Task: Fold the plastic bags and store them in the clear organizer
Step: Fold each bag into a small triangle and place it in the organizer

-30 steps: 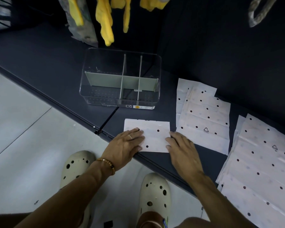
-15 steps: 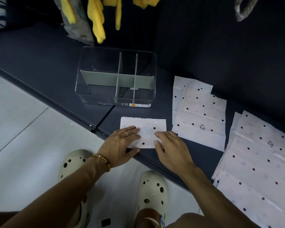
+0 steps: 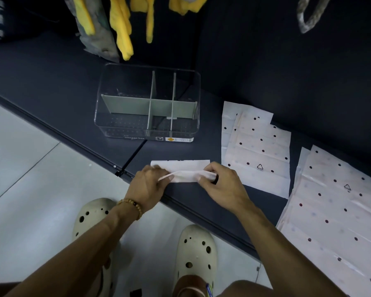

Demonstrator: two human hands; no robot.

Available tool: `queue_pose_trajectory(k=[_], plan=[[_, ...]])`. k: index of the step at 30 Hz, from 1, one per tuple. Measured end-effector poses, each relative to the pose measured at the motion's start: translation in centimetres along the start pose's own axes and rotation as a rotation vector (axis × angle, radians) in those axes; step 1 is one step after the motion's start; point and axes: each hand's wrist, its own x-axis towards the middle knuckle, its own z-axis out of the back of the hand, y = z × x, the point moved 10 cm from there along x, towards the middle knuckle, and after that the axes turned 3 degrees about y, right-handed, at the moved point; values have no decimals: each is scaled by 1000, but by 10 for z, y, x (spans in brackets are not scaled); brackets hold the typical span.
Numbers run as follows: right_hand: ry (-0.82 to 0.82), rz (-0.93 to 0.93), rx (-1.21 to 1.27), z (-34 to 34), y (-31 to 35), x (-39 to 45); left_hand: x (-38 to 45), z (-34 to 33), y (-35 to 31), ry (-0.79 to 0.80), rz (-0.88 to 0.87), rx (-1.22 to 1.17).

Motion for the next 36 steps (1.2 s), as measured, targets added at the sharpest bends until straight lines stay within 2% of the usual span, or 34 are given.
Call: queue_pose_trajectory(k=[4, 8, 11, 17, 20, 22, 24, 25, 27, 29, 31, 33, 34, 36], plan=[[-59, -142, 117, 1, -16, 8, 1, 9, 26, -75, 237, -109], [-125, -228, 22, 5, -20, 19, 4, 16, 44, -129, 409, -77], [-143, -271, -65, 4, -18, 22, 8, 21, 48, -146, 459, -30], [-199, -208, -136, 3, -8, 15, 13, 23, 53, -139, 500, 99], [-221, -205, -145, 5, -5, 13, 7, 30, 48, -241, 420, 66], [-227, -209, -147, 6, -4, 13, 6, 33, 29, -279, 175, 113], [-230, -216, -155, 7, -3, 14, 2, 26, 10, -233, -117, 261], [-227, -227, -156, 7, -4, 14, 1, 22, 7, -190, -202, 323], [-223, -261, -152, 9, -5, 14, -2, 16, 10, -116, -258, 388], [-256, -259, -285, 13, 1, 12, -7, 13, 13, -99, -272, 399], [-315, -83, -573, 8, 29, 8, -10, 11, 14, -78, -266, 396], [-328, 181, -659, -18, 63, -2, -8, 10, 15, -56, -251, 375], [-259, 283, -653, -40, 73, -4, -7, 10, 17, -48, -245, 358], [-9, 337, -633, -90, 76, -6, -6, 9, 20, -48, -243, 327]])
